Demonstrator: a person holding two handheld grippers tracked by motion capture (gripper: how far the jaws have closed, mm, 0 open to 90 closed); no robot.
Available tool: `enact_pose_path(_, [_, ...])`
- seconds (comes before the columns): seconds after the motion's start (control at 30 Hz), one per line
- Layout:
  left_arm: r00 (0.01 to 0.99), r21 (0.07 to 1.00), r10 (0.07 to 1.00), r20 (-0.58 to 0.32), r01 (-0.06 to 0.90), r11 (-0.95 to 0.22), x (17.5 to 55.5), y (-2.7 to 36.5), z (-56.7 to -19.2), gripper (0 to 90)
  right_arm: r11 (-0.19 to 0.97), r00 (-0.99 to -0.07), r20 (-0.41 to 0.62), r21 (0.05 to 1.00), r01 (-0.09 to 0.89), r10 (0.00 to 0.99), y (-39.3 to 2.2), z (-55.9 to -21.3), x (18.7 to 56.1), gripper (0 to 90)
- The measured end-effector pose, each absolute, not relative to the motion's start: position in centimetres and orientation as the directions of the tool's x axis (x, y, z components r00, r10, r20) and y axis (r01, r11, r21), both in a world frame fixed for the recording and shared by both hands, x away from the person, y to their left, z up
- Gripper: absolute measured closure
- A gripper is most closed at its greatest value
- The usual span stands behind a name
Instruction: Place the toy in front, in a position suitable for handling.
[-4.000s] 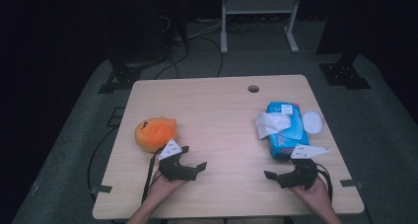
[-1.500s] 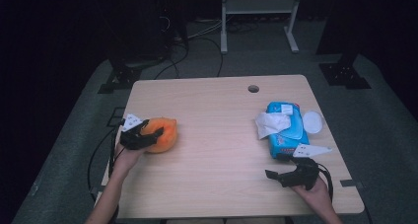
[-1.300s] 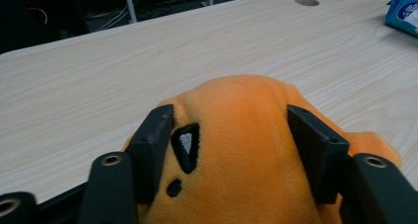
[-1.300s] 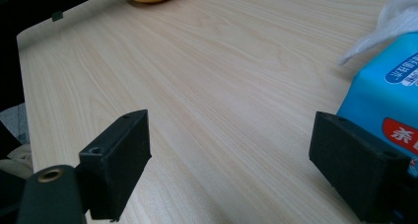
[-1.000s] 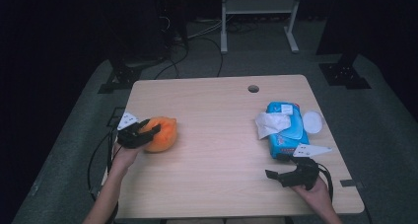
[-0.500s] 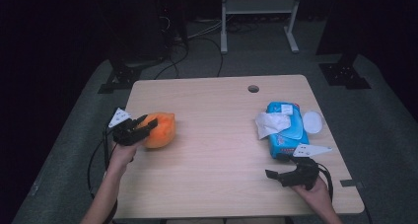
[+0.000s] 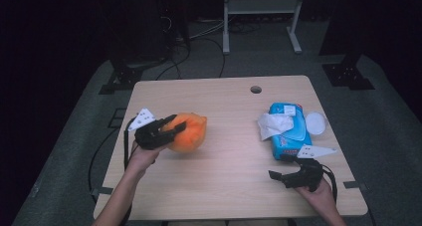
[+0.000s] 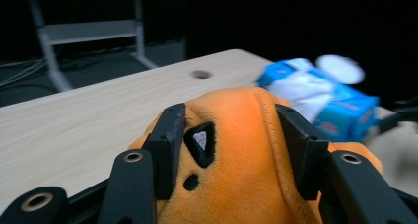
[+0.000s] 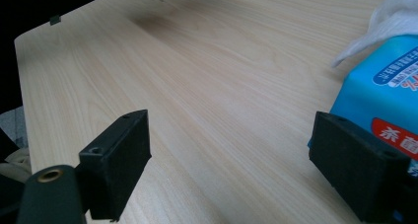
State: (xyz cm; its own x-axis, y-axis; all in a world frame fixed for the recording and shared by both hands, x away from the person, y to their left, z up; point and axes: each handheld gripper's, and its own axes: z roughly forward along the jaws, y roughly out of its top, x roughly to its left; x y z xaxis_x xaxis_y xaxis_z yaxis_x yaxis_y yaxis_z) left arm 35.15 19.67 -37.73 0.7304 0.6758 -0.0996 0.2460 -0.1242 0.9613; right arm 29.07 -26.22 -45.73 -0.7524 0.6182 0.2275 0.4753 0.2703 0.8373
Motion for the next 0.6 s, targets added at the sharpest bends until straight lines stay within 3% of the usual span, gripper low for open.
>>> enact_pose_path(0.3, [0.822, 0.95, 0.559, -0.11, 0.251, -0.183, 33.4, 13.4, -39.5, 50.1, 0.259, -0.748, 0.216, 0.848, 0.463, 0.628, -26.7, -45.4, 28.9, 14.8])
enact_pose_path(0.6, [0.817, 0.926, 0.553, -0.16, 0.318, -0.202, 33.0, 9.8, -43.6, 50.1, 0.255, -0.747, 0.211, 0.852, 0.456, 0.631, -27.0, -45.3, 28.7, 14.7])
